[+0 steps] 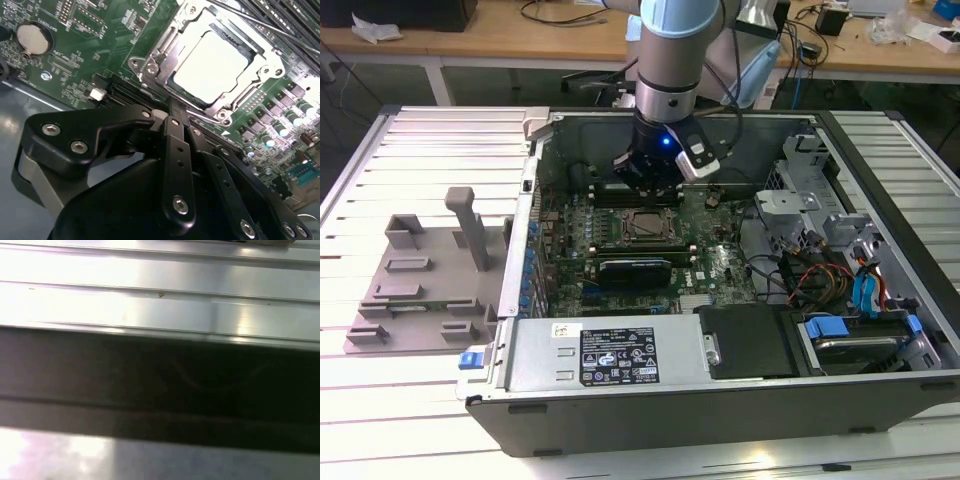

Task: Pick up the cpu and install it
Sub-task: 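Install the first cpu locking lever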

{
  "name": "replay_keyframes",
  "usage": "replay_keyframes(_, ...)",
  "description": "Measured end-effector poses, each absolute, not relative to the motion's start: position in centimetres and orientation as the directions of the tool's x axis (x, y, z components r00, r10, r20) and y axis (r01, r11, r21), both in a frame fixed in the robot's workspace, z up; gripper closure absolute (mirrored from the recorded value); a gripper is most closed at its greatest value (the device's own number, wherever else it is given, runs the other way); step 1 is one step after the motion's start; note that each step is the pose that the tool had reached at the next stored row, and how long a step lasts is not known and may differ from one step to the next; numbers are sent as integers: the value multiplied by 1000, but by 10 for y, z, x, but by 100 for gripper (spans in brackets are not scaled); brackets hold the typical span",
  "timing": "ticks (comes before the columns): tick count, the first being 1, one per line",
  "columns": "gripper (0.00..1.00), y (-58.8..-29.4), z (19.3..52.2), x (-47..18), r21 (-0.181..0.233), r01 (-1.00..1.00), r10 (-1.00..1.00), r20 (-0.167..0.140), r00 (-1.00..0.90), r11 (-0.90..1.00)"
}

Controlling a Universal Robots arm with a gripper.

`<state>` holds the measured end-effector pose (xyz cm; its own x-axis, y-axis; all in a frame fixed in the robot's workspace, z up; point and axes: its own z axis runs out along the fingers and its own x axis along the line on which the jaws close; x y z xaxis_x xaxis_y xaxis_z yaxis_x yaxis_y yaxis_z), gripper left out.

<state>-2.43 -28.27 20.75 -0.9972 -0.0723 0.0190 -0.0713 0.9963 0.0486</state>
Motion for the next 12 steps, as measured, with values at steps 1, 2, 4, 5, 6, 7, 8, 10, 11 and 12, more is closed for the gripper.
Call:
replay_keyframes(1, 89, -283, 207, -22, 49, -71, -72, 20, -997, 996)
replay_keyframes(2, 89, -283, 207, -21, 49, -71, -73, 21, -997, 996)
replay_keyframes(4, 89, -283, 207, -20, 49, -71, -72, 22, -997, 996)
replay_keyframes(5, 89, -283, 206, -19, 49, -71, -72, 22, -997, 996)
replay_keyframes(6, 89, -283, 206, -18, 49, -71, -72, 23, -997, 996)
replay_keyframes(7, 89, -283, 206, -17, 49, -71, -72, 23, -997, 996)
replay_keyframes(8, 89, -283, 205, -16, 49, -71, -72, 25, -997, 996)
replay_keyframes(10, 89, -283, 205, -15, 49, -71, -72, 26, -997, 996)
replay_keyframes(11, 89, -283, 205, -15, 49, -71, -72, 26, -997, 996)
replay_keyframes(12, 89, -283, 205, -15, 49, -71, -72, 26, -997, 996)
